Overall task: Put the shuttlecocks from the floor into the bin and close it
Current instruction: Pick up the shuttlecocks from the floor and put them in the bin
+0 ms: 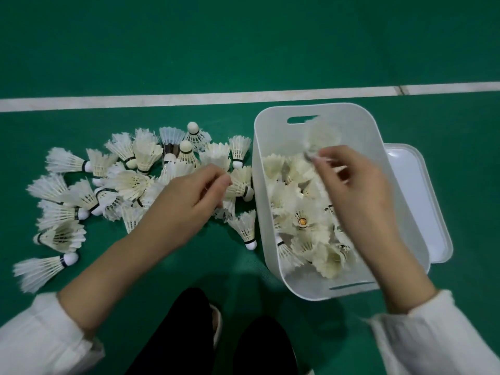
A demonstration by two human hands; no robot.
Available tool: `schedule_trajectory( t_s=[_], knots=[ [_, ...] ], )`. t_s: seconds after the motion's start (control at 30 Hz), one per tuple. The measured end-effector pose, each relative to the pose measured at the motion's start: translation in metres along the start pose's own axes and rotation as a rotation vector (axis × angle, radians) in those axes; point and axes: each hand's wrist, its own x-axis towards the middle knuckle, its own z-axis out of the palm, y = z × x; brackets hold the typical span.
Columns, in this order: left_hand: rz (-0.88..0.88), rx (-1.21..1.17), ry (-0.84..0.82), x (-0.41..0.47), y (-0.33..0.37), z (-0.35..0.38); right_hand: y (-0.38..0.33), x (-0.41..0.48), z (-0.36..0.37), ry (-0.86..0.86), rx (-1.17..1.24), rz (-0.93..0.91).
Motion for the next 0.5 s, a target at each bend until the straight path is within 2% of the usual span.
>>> schedule_trajectory(
  t_s=[0.13, 0.23, 0.5],
  knots=[
    [-0.048, 0.343, -0.232, 0.005, -0.025, 0.007, 0.068, 0.026, 0.002, -0.048, -0.05, 0.305],
    [-0.061, 0.438, -0.337, 0.005, -0.045, 0.014, 0.102, 0.035, 0.021, -0.092, -0.01, 0.437],
    [-0.104, 0.453, -0.286, -0.012, -0.082, 0.014, 0.12, 0.049, 0.058, -0.199, 0.029, 0.558]
  ],
)
